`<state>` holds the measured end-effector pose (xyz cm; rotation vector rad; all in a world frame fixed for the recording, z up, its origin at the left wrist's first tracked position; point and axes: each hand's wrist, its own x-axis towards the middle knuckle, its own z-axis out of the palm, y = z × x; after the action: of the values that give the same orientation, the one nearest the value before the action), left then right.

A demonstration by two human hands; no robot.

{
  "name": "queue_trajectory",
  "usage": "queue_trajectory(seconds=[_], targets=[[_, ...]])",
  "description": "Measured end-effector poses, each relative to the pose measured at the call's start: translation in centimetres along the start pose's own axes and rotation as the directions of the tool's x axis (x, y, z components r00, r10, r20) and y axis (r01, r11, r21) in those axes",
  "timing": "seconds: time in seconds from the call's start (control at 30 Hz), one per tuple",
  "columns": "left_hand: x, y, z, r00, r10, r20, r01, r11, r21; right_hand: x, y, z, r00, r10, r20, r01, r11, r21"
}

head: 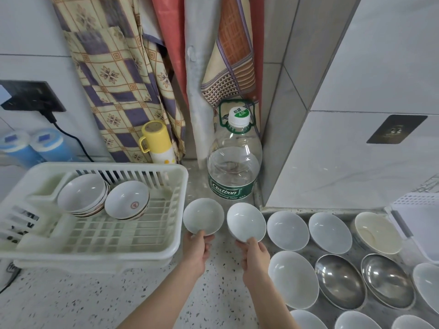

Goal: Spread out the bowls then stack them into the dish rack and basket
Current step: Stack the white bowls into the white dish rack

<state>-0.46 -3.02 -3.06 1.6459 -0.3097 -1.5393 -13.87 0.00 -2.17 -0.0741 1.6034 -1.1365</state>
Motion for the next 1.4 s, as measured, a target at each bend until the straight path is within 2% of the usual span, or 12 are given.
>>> queue_trajectory(seconds=[0.2, 0.33, 0.5, 0.6, 0.9, 1.07, 1.2, 1.4], targets=[[-2.9, -1.1, -2.6, 0.998, 0.039, 0.049, -0.045, 0.992, 0.121, -3.5, -0.6, -1.3, 0.997, -0.066, 0.031, 0.061, 0.990, 0.126], [-5.4, -1.6, -5.3, 0.991, 0.061, 0.122, -0.088, 0.969, 0.233, -5.5, -1.6, -1.4, 0.989, -0.145, 0.030, 0.139, 0.979, 0.150], [-7.7, 0.0, -8.0, 0.961, -0.016, 0.275, -0.122, 0.872, 0.474, -8.2, -2.5, -0.5, 0.974, -0.220, 0.053, 0.207, 0.962, 0.180], [-9.1, 1.9, -9.8, 0.933, -0.055, 0.355, -0.156, 0.828, 0.538, -9.9, -3.2, 0.4, 0.960, -0.268, 0.079, 0.255, 0.956, 0.143], [-10.8, 9.8, -18.1, 0.891, 0.063, 0.449, -0.274, 0.864, 0.422, -14.4, -3.2, 5.2, 0.923, -0.374, 0.090, 0.358, 0.921, 0.154], [-9.3, 13.4, -23.3, 0.908, 0.154, 0.389, -0.295, 0.895, 0.334, -15.8, -1.1, 9.1, 0.926, -0.366, 0.094, 0.352, 0.926, 0.138], [-6.8, 15.1, -26.9, 0.934, 0.210, 0.290, -0.282, 0.930, 0.237, -16.0, 0.9, 12.6, 0.922, -0.375, 0.100, 0.363, 0.925, 0.114], [-3.4, 16.9, -30.2, 0.945, 0.260, 0.198, -0.291, 0.946, 0.145, -15.1, 3.2, 17.9, 0.876, -0.473, 0.099, 0.481, 0.872, -0.090]])
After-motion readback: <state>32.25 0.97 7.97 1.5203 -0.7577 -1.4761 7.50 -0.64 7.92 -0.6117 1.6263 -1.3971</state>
